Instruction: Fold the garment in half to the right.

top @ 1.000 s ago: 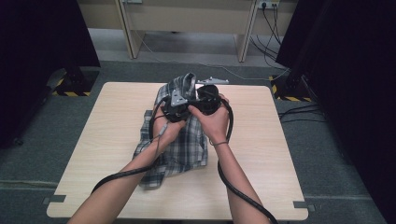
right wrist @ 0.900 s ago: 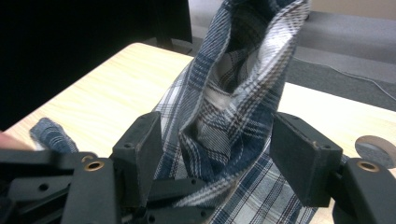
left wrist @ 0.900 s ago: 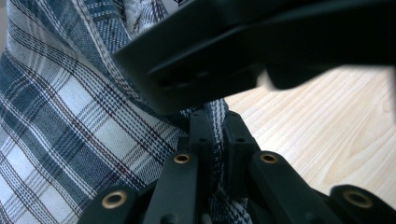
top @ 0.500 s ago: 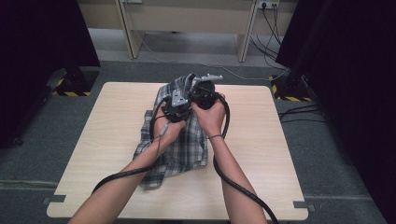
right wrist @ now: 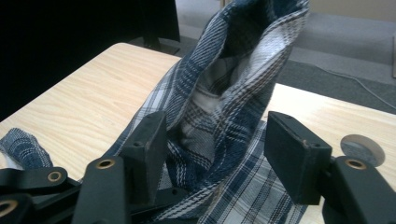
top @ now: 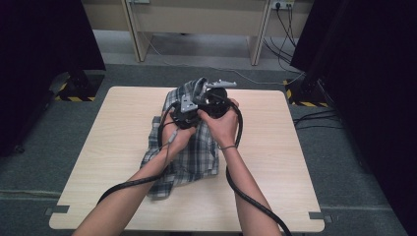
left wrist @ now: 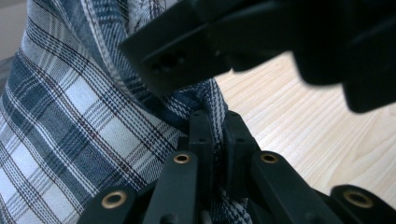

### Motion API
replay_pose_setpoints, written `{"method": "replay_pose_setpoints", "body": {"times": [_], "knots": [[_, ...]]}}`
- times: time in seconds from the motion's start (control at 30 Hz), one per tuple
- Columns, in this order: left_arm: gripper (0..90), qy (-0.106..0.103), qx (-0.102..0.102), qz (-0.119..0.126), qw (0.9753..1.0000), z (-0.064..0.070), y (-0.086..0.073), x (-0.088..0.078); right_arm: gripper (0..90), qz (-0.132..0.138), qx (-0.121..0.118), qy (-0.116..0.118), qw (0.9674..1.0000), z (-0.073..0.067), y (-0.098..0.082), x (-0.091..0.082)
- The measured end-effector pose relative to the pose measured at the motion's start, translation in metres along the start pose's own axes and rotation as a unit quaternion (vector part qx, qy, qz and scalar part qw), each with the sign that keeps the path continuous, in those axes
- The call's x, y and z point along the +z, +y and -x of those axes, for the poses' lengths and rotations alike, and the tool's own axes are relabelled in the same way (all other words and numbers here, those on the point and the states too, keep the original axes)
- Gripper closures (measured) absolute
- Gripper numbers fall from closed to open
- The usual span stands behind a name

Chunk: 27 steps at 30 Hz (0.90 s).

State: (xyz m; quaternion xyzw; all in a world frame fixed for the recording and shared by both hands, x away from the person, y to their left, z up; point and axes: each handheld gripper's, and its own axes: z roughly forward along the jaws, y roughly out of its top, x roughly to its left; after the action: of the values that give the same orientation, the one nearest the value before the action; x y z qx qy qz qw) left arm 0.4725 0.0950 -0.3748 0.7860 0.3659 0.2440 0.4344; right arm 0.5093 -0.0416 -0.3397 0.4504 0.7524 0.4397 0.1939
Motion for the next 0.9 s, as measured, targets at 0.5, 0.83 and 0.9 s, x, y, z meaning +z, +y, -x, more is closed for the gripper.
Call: {"method": "replay_pose_setpoints", "body": {"times": [0.5, 0.83, 0.9], "knots": [[84.0, 0.0, 0.002, 0.004, 1.0, 0.001, 0.001, -0.002, 38.4, -0.005, -0.001, 0.005, 1.0, -0.002, 0.002, 0.006], [83.3, 0.006, 0.005, 0.001, 1.0, -0.001, 0.002, 0.001, 75.1, -0.03, 0.011, -0.024, 0.9992, 0.003, 0.011, 0.024], [82.1, 0.006, 0.004, 0.002, 1.0, -0.002, 0.001, 0.002, 78.4, -0.035, 0.012, -0.027, 0.9989, 0.004, 0.011, 0.027]]}}
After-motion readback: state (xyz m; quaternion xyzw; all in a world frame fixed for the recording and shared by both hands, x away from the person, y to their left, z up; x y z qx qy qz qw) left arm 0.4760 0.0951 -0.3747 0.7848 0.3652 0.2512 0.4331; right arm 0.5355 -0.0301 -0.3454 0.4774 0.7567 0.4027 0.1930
